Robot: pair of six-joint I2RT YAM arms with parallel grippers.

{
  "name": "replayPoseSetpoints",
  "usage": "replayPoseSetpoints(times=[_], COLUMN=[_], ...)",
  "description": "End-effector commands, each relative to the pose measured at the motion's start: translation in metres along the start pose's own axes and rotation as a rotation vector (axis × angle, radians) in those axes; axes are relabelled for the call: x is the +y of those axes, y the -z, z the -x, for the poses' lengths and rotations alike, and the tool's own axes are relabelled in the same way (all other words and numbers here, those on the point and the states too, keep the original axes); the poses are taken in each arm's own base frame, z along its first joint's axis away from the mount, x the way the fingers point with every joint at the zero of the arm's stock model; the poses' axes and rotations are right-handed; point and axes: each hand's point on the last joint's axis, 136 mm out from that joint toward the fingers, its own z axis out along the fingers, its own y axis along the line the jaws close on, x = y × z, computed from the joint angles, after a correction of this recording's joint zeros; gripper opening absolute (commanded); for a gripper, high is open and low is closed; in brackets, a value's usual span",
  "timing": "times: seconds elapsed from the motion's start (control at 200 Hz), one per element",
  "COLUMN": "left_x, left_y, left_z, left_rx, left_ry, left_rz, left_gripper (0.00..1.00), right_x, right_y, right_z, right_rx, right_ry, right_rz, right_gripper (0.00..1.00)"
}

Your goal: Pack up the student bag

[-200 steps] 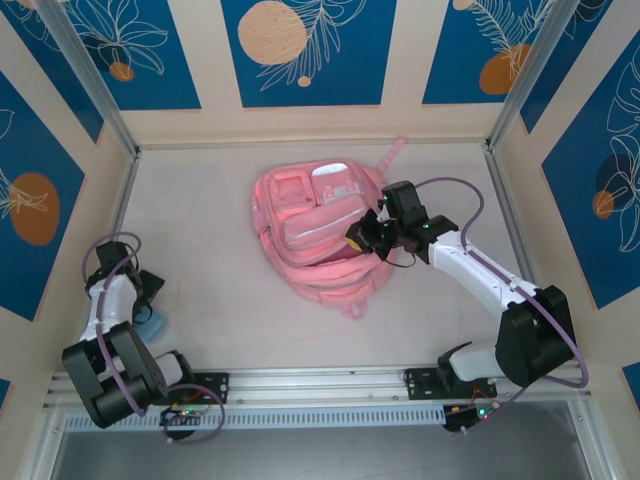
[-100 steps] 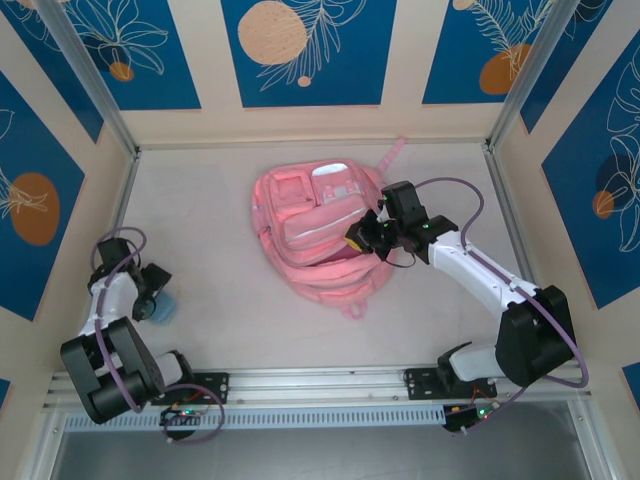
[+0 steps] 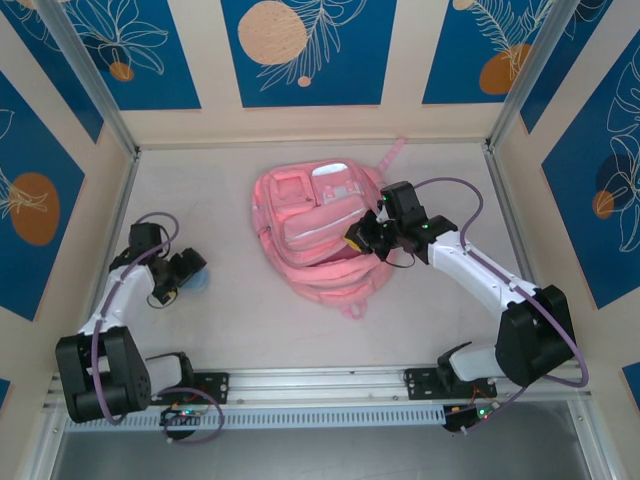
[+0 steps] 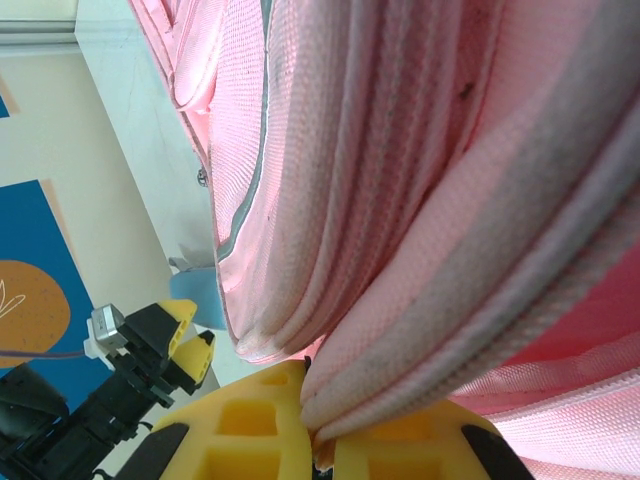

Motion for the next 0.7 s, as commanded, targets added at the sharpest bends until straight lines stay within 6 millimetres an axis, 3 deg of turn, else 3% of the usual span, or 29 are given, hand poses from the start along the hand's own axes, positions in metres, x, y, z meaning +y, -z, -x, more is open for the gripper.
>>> replayPoseSetpoints(times=[0.0,0.175,0.42,0.695], left_x=[0.01,0.021,0.018,0.013], left_y=[0.025,0.027,0.005,-0.023], left_z=[0.008,0.013,0.019,0.026], left_rx=[-0.06,-0.104,-0.132,-0.087], left_ry=[0.022,0.09,0.299,0.38], left_rz=[0.076,0.132,0.088,0.098], left_gripper=[0.95,0.98,1.0,1.0], right_x=[0.018,0.018,0.017,0.021], right_y=[0.001,0.001,0.001,0.002], right_z=[-0.004,-0.004,-0.005,-0.006], right_rx=[0.02,0.019,0.023,0.028], right_ry=[0.053,0.053,0.053,0.065], right_rz=[0.043,0.045,0.044,0.058], right_gripper=[0.0,0.0,0.0,0.0])
